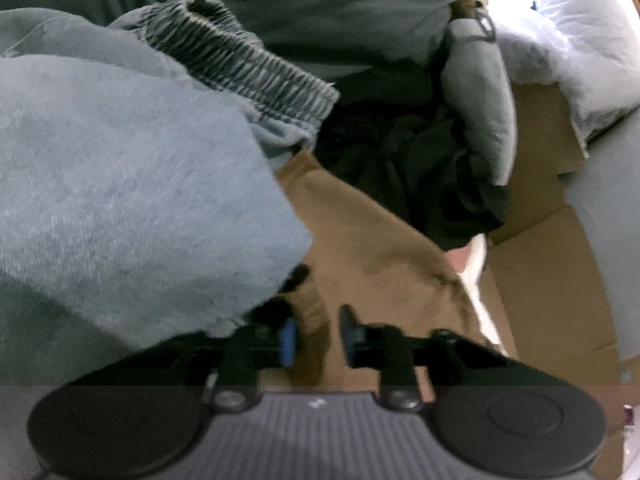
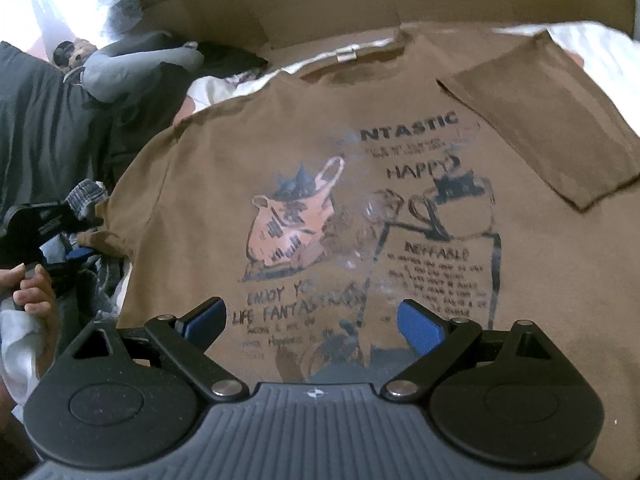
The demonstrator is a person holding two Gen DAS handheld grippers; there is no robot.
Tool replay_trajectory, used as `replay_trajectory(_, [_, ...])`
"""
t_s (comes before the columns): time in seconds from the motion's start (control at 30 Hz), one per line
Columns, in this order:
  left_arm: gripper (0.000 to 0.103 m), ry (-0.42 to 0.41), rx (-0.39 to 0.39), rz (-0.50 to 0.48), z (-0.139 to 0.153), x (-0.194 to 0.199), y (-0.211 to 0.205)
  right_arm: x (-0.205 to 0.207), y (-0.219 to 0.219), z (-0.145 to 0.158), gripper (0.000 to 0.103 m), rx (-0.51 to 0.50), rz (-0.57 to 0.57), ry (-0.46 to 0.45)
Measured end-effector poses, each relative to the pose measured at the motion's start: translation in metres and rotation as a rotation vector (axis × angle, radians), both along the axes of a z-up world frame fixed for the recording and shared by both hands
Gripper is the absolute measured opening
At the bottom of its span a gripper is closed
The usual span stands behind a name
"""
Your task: Fold clothes
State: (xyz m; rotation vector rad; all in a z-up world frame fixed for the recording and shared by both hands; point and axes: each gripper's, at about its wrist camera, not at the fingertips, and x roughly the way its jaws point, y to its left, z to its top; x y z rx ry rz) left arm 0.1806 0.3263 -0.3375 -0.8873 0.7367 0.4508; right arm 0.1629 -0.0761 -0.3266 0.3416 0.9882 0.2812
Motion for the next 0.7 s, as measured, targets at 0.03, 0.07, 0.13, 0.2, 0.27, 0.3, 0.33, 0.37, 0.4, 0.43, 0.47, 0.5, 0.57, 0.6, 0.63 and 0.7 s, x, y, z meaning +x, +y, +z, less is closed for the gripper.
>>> replay_trajectory(0.03, [0.009, 0.015, -0.006, 0.009, -0.002, 0.000, 0.001, 0.002, 0.004, 0.000, 0.085, -0.003, 0.009, -0.010])
replay_trajectory(0.07, [0.009, 0.015, -0.013, 0.012, -0.003, 0.000, 0.002, 0.005, 0.008, 0.000, 0.077, 0.001, 0.019, -0.013])
replay_trajectory(0.13, [0.008, 0.013, -0.016, 0.007, -0.002, 0.000, 0.004, 0.011, 0.016, -0.002, 0.063, 0.017, 0.036, -0.010])
replay_trajectory(0.2, [0.008, 0.007, -0.009, -0.009, 0.001, 0.001, 0.005, 0.016, 0.025, -0.004, 0.045, 0.034, 0.054, -0.008])
replay_trajectory(0.27, [0.008, 0.004, -0.001, -0.021, 0.006, 0.002, 0.007, 0.022, 0.036, -0.005, 0.033, 0.052, 0.076, -0.019])
replay_trajectory(0.3, [0.008, 0.003, -0.001, -0.021, 0.007, 0.002, 0.009, 0.025, 0.043, -0.005, 0.030, 0.062, 0.087, -0.025])
replay_trajectory(0.33, [0.008, 0.002, -0.005, -0.022, 0.008, 0.003, 0.011, 0.028, 0.051, -0.005, 0.026, 0.073, 0.099, -0.030])
replay_trajectory(0.37, [0.008, 0.003, -0.013, -0.020, 0.009, 0.003, 0.013, 0.030, 0.059, -0.005, 0.024, 0.084, 0.113, -0.032])
replay_trajectory(0.4, [0.008, 0.004, -0.021, -0.018, 0.009, 0.004, 0.016, 0.034, 0.069, -0.005, 0.024, 0.095, 0.127, -0.032])
replay_trajectory(0.43, [0.008, 0.004, -0.028, -0.018, 0.009, 0.005, 0.018, 0.036, 0.078, -0.005, 0.024, 0.106, 0.144, -0.033])
replay_trajectory(0.47, [0.008, 0.004, -0.031, -0.020, 0.009, 0.005, 0.019, 0.039, 0.087, -0.004, 0.024, 0.117, 0.163, -0.034])
replay_trajectory(0.5, [0.008, 0.003, -0.034, -0.022, 0.008, 0.006, 0.020, 0.042, 0.097, -0.003, 0.024, 0.127, 0.180, -0.036])
replay_trajectory(0.57, [0.008, 0.001, -0.040, -0.031, 0.008, 0.007, 0.021, 0.048, 0.116, -0.003, 0.024, 0.151, 0.213, -0.037])
replay_trajectory(0.6, [0.008, 0.000, -0.042, -0.035, 0.008, 0.007, 0.021, 0.051, 0.125, -0.003, 0.024, 0.165, 0.226, -0.034])
replay_trajectory(0.63, [0.008, -0.002, -0.048, -0.038, 0.008, 0.007, 0.022, 0.055, 0.133, -0.005, 0.024, 0.179, 0.235, -0.028])
replay_trajectory(0.7, [0.008, -0.008, -0.066, -0.048, 0.007, 0.008, 0.024, 0.062, 0.147, -0.007, 0.018, 0.203, 0.251, -0.026])
